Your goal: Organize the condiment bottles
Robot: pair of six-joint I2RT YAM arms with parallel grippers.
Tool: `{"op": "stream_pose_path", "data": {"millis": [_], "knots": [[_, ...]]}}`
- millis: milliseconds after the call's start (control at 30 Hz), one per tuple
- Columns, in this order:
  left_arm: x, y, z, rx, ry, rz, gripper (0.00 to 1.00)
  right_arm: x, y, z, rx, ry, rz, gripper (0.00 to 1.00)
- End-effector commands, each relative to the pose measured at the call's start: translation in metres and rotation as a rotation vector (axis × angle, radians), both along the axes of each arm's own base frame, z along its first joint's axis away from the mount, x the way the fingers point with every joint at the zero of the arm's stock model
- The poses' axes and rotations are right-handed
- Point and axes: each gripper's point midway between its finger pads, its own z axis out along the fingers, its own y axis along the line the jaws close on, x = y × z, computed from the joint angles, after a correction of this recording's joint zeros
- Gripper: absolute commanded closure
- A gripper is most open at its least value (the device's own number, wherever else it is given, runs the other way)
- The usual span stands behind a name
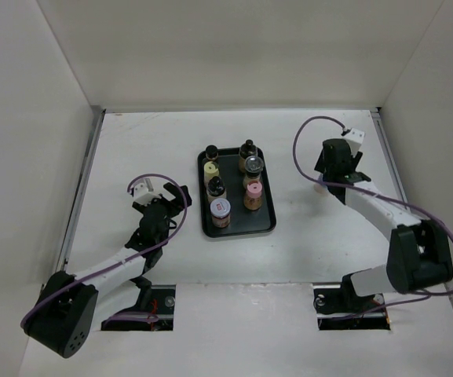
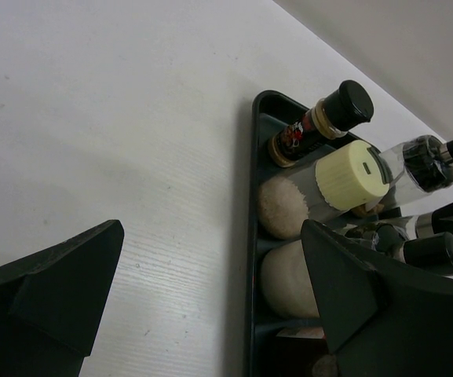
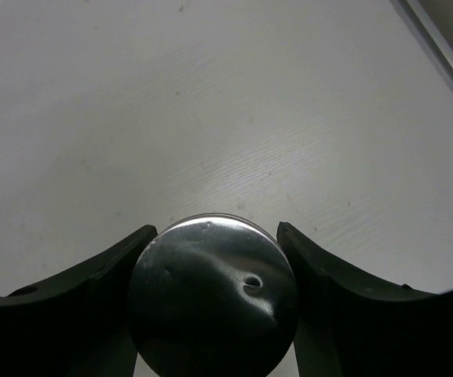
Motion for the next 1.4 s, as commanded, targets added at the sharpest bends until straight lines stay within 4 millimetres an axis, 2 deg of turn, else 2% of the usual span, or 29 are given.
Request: {"op": "stream_pose_path", "data": {"millis": [0,100,233,333,367,500,633,867,1067,1200,1367], "knots": [[0.002,0.002,0.015,-0.039,-0.059,0.011,0.00,-0.013,0.024,0.080,0.011,-0.234,0.051,0.54],[0.003,0.001,0.014,-0.035,-0.051,0.007,0.00,-0.040,0.061,0.090,0.021,-0.258,0.156,0.54],[0.003,0.001,0.017,-0.039,-0.061,0.009,0.00,-0.069,0.114,0.088,0.042,-0.204,0.331,0.54],[0.004,0.001,0.015,-0.037,-0.054,0.006,0.00,-0.088,0.141,0.086,0.079,-0.182,0.423,0.54],[0.003,0.001,0.016,-0.038,-0.057,0.006,0.00,-0.096,0.156,0.085,0.109,-0.178,0.477,0.54],[0.004,0.005,0.018,-0.039,-0.065,0.024,0.00,-0.111,0.197,0.083,0.204,-0.179,0.598,0.54],[0.004,0.004,0.018,-0.039,-0.063,0.021,0.00,-0.114,0.230,0.081,0.251,-0.198,0.681,0.54],[0.003,0.007,0.019,-0.039,-0.065,0.030,0.00,-0.101,0.260,0.064,0.224,-0.192,0.719,0.52],[0.005,0.010,0.014,-0.028,-0.046,0.044,0.00,-0.096,0.268,0.036,0.160,-0.148,0.723,0.48],[0.007,0.016,0.008,-0.016,-0.022,0.075,0.00,-0.097,0.267,0.030,0.139,-0.142,0.716,0.31],[0.008,0.023,0.003,-0.008,0.003,0.122,0.00,-0.104,0.259,0.053,0.159,-0.199,0.719,0.06]]}}
